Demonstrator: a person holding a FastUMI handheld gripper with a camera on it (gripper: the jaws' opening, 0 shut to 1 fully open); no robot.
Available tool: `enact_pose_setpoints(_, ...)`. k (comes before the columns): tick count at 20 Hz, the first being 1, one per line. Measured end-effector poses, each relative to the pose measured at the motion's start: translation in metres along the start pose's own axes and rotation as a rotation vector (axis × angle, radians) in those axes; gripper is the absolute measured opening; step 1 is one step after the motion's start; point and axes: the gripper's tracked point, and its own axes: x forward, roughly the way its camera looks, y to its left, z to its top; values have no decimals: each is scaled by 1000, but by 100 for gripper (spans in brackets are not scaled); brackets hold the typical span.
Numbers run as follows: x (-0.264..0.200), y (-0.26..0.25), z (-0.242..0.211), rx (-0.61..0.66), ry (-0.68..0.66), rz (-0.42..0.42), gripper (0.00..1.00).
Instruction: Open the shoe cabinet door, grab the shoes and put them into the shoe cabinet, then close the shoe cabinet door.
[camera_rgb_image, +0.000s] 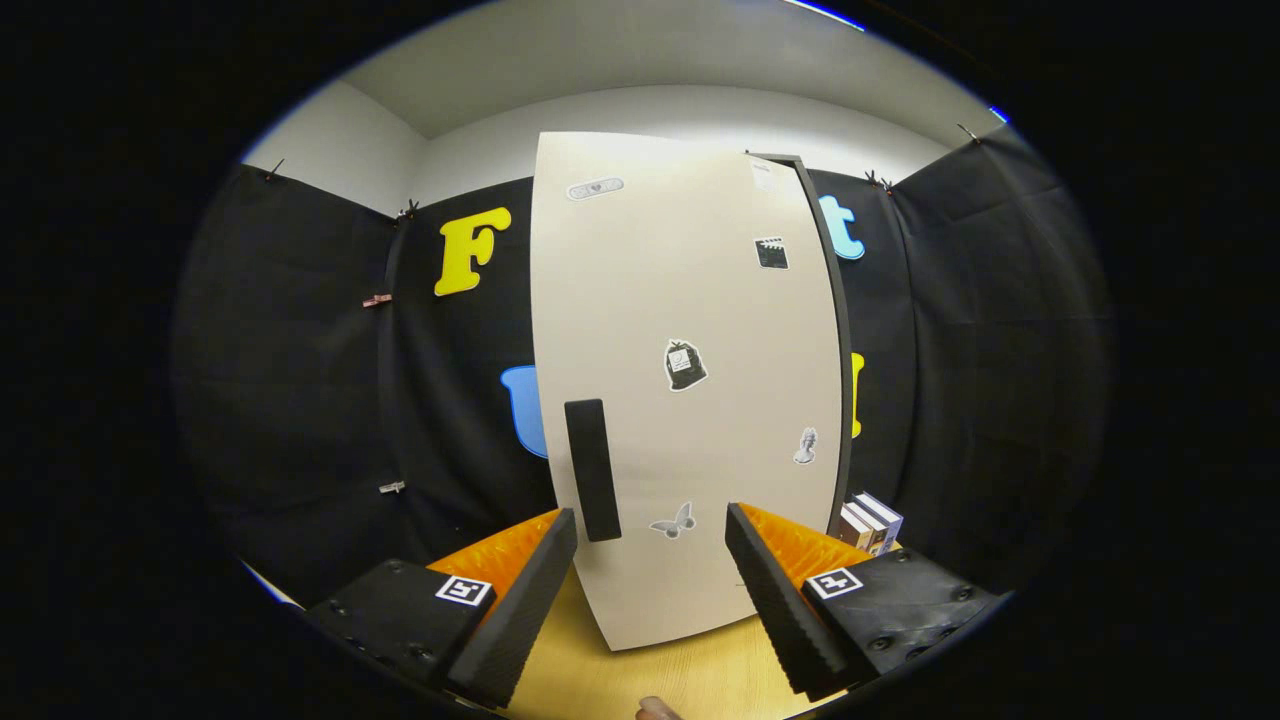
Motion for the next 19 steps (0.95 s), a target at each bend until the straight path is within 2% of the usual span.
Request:
enact_pose_setpoints(10, -5, 18, -12, -14, 8, -11, 98)
enact_pose_setpoints(19, -9, 11, -3, -19, -28, -43, 98)
